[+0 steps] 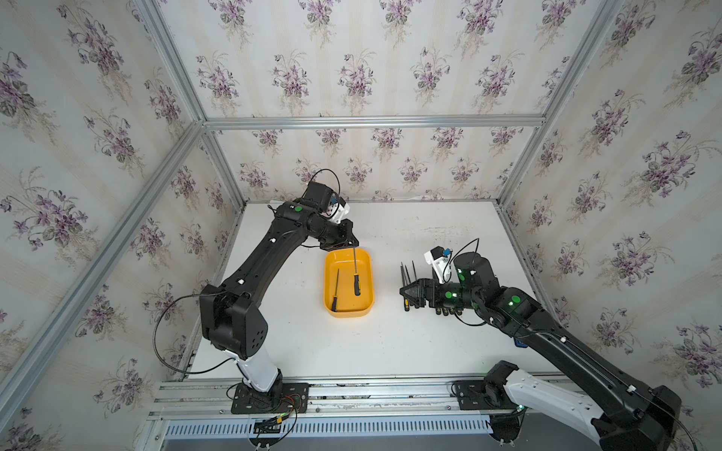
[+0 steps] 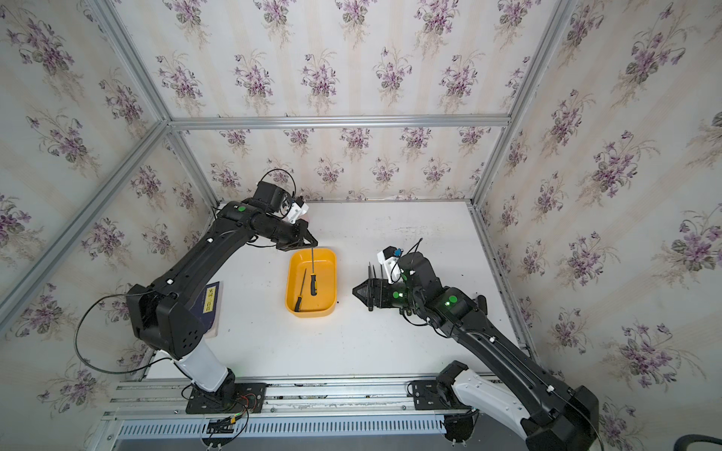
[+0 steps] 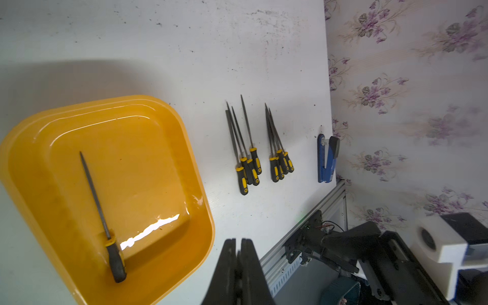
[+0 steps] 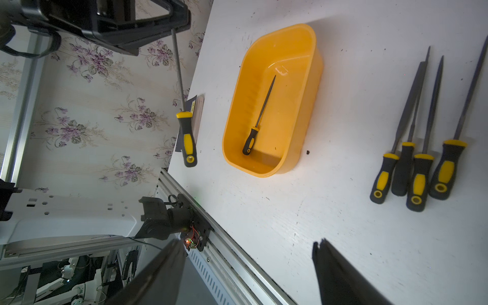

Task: Put the file tool into the storage box
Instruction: Place the file tool in the storage box.

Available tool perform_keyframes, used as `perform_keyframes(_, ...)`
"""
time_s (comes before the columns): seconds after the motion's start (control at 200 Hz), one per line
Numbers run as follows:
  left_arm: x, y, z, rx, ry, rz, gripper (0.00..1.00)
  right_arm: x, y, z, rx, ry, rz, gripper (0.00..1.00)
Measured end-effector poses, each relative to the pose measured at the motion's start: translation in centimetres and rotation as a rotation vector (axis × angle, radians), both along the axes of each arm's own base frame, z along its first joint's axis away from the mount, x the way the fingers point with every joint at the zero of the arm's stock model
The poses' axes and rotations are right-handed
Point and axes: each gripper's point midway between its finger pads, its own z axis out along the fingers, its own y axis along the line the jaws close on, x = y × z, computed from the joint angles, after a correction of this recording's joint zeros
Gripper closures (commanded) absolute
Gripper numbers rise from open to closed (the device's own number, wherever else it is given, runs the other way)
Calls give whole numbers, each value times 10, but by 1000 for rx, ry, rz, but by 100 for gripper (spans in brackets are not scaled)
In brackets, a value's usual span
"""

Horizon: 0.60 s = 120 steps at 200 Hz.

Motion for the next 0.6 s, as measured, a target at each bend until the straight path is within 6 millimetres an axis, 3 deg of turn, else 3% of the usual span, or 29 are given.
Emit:
perform_keyframes(0.135, 11, 21, -29, 93, 34, 16, 100, 0, 0, 0, 1, 3, -3, 19)
perform_keyframes(0.6, 25, 44, -105, 292, 113, 1, 100, 2, -4, 1, 3, 2, -37, 19)
